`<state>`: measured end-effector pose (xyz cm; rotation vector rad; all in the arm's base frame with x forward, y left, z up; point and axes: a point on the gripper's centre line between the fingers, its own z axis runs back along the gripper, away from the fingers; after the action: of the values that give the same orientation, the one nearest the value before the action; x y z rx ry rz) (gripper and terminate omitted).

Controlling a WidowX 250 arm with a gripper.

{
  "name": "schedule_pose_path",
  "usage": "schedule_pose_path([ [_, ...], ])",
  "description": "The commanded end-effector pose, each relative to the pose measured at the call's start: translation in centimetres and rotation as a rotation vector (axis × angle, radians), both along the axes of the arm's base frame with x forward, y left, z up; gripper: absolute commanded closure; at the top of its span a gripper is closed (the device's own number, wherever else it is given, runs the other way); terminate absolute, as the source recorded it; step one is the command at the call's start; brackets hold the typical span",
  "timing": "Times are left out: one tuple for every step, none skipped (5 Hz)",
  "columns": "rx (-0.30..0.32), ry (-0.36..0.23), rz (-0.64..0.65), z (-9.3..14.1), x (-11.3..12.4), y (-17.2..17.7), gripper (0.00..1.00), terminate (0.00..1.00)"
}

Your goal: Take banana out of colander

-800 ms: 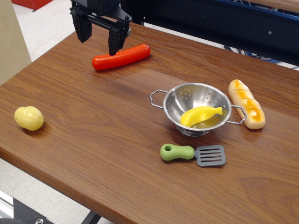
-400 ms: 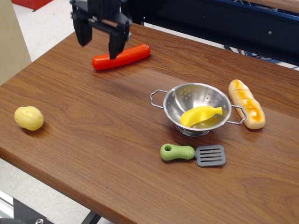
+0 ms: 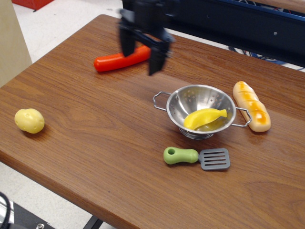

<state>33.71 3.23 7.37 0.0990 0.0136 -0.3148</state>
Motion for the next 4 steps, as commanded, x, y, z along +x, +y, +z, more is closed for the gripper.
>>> schedule_pose_path([
  [-0.079,-0.039,-0.213,3.7,-1.0,-5.0,0.0,0.0],
  [-0.091,-0.039,-0.246,3.4,-1.5,-7.1,0.0,0.0],
  [-0.095,-0.059,-0.249,2.4,-1.3,-8.6,0.0,0.0],
  [-0.091,-0.074,-0.244,1.0,-1.1,-9.6,0.0,0.0],
])
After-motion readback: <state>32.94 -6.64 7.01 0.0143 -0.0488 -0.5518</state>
